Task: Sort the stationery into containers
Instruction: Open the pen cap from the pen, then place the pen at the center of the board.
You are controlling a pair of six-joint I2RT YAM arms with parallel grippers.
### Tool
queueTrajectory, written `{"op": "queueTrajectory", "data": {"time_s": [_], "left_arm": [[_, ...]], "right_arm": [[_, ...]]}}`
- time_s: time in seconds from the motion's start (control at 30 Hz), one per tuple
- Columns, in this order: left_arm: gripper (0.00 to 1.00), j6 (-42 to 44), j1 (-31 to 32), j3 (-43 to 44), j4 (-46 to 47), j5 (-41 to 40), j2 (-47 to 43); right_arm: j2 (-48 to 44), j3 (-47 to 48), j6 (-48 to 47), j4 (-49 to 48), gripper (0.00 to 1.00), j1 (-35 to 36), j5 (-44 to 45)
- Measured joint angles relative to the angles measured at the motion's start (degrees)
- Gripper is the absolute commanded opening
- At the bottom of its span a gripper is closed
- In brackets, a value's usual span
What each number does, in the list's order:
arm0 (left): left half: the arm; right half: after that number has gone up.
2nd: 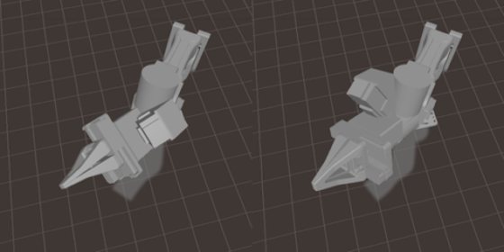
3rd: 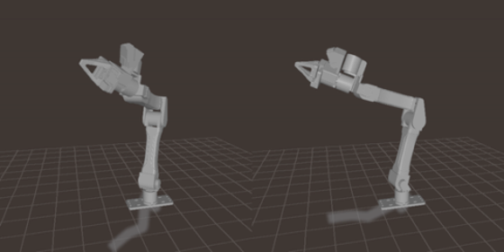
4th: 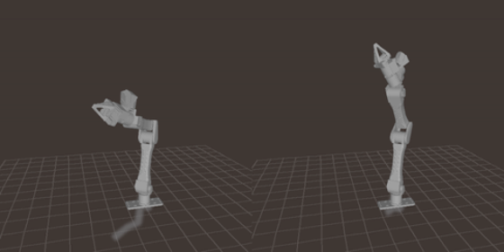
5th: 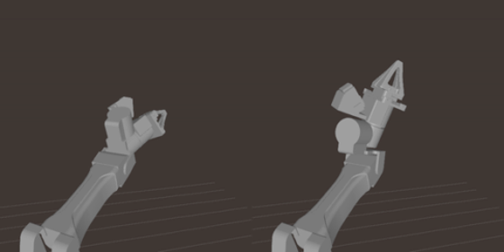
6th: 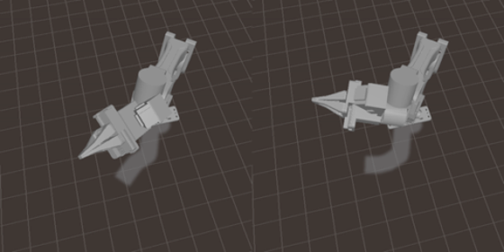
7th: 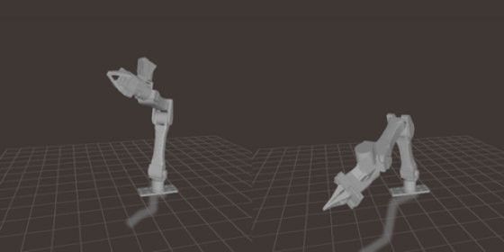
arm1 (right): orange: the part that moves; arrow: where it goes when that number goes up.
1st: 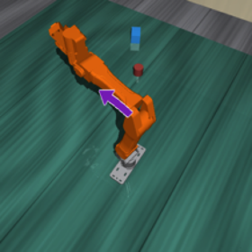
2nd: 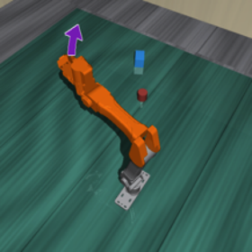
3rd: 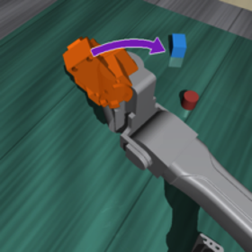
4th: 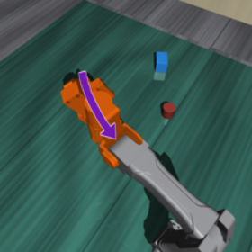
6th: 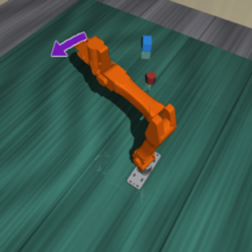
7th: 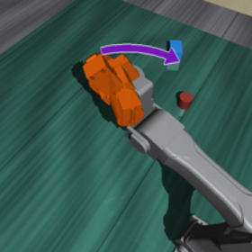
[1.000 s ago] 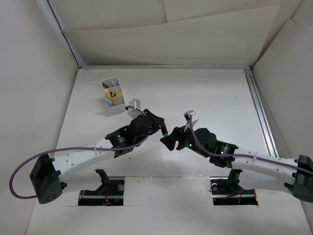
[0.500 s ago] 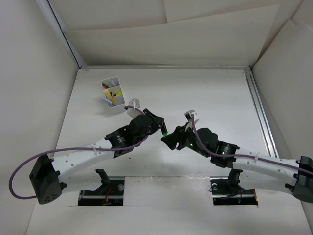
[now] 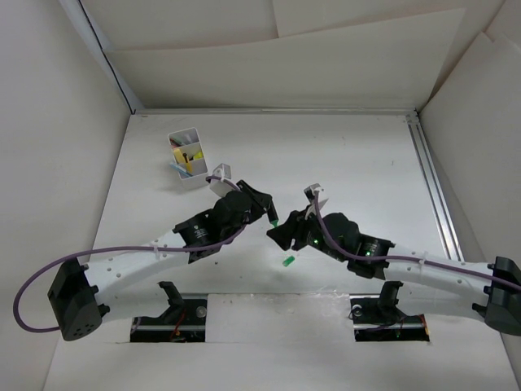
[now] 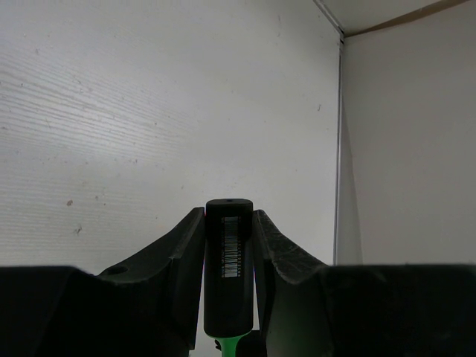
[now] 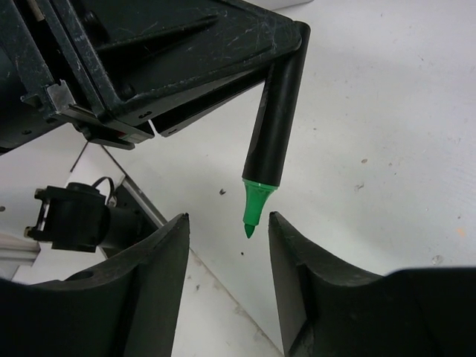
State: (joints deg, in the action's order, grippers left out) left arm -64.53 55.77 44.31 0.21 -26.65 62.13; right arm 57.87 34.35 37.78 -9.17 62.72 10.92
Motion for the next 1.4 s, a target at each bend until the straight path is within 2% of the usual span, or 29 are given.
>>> {"op": "queueTrajectory", "data": {"time_s": [0.17,0.4,0.53,0.67,0.77,1.03,1.4], "left_arm": [[0.0,0.2,-0.1,0.0,-0.5,-2.4,0.0],[0.0,0.4,-3.5,-1.3,-0.6,-3.3,-1.0],[0.0,-0.2,-3.5,-2.7,0.2,-1.7,-1.4],[0.0,-0.9,-3.5,-3.5,1.1,-0.1,-1.4],[0.0,-1.4,-3.5,-4.3,1.6,1.2,-1.6],[0.0,-2.2,-3.5,-5.3,2.1,2.7,-4.2],[0.0,-3.0,-3.5,-6.4,2.8,4.7,-6.1]], "right_arm": [[-0.9,-0.9,-0.2,0.9,0.55,0.0,0.8],[-5.6,-3.1,-1.4,5.1,0.77,0.0,2.2],[-4.8,-1.1,-3.6,6.5,0.79,0.0,2.3],[-0.4,5.1,-5.1,6.9,0.79,0.0,2.1],[2.9,7.9,-5.7,4.8,0.75,0.0,1.7],[8.1,8.2,-5.8,3.5,0.65,0.0,1.5],[8.9,8.2,-4.7,0.5,0.45,-2.1,1.4]]}}
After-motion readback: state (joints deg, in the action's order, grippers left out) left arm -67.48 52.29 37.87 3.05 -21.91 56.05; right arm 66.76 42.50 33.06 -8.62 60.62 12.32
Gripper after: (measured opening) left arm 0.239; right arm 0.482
